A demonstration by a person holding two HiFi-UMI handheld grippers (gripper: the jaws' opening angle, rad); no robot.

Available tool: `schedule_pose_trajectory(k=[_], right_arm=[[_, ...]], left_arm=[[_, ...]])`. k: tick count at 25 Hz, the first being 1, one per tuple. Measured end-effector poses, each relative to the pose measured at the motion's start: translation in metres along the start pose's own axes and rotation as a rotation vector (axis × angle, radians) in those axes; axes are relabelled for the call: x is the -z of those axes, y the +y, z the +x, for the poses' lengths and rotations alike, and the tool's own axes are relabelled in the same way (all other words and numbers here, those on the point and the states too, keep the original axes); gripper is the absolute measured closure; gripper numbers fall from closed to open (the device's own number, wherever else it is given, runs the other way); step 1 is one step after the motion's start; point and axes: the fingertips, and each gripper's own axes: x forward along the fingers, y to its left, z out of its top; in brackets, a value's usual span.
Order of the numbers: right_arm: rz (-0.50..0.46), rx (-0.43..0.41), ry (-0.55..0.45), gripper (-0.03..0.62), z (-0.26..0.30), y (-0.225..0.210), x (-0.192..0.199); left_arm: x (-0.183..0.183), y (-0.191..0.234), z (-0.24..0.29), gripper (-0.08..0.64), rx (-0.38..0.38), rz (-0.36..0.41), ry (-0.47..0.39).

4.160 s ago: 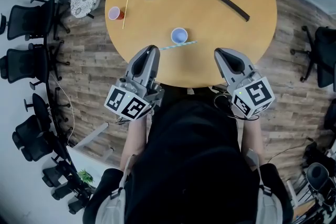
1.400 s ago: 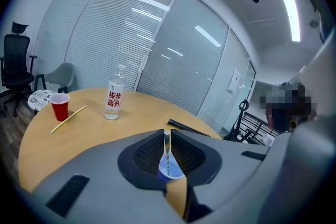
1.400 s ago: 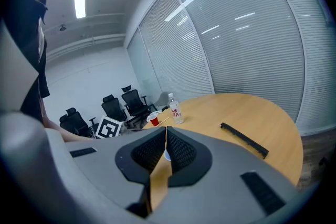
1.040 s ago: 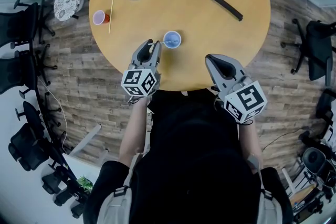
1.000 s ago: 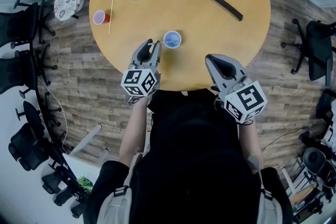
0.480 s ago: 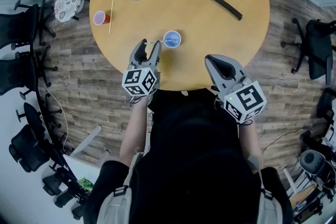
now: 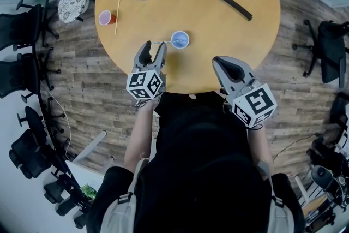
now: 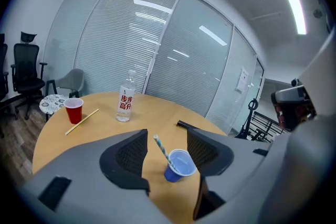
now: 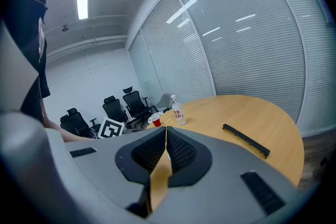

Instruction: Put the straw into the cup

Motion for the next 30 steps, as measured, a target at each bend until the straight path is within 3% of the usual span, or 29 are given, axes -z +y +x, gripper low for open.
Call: schedule_pose_trajectory(k=[10, 18, 30], right_arm=[[-0.006, -0.009, -0.011, 0.574, -0.002, 0.005, -0.002], [-0.010, -0.017, -0.016, 0.574, -0.006, 0.009, -0.001], [-0.029, -0.031, -0.014, 0.574, -0.005, 0.013, -0.004]], left_arm=[[-0.023, -0.006, -0.017, 0.330, 0.001, 0.023, -0.052], [-0.040, -0.031, -0.033, 0.348, 0.061, 0.067, -0.087], [-0.051, -0.071, -0.049, 0.513, 0.153, 0.176, -0.099]])
